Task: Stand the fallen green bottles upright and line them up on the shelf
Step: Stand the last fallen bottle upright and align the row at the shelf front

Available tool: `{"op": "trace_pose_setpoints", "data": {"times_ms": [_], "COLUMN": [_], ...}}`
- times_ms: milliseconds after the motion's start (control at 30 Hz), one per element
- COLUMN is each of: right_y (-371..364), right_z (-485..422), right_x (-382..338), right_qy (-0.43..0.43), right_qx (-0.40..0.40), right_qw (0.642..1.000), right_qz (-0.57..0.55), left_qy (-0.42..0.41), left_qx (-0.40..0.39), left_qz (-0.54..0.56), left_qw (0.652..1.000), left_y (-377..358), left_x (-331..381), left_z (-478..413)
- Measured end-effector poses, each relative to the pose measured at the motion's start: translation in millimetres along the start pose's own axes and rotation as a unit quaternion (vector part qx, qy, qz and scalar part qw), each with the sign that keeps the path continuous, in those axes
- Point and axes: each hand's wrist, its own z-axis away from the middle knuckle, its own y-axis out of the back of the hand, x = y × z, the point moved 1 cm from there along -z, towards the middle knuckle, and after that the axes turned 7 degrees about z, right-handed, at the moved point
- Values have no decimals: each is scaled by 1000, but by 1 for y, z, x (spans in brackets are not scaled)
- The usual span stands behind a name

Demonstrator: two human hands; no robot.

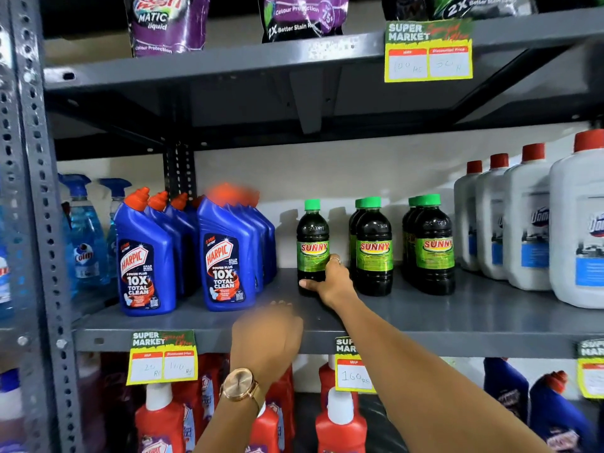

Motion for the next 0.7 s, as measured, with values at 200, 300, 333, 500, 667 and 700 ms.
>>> {"op": "trace_pose_setpoints", "data": {"times_ms": [200,300,333,500,667,700], "right_y": [2,6,11,57,93,92], "right_z": [2,9,12,33,32,26], "right_x": [-2,-4,-4,23,56,58], "right_qy": [2,-5,-12,-30,-150,-163], "right_qx": [-9,2,15,142,81,36], "right_qw": [1000,1000,999,989,984,984], "right_qz": [1,-17,-27,-27,47,66], "left_qy": [22,39,39,108,252,274], "left_qx": [-11,-61,-77,-206,-303,-292], "left_qz": [-1,-32,-41,94,213,223], "left_qw": [1000,997,995,968,894,889], "left_y": [3,6,7,0,-38,-46], "left_x": [2,5,3,5,22,23], "left_z": [0,-7,-12,-52,-78,-83]}}
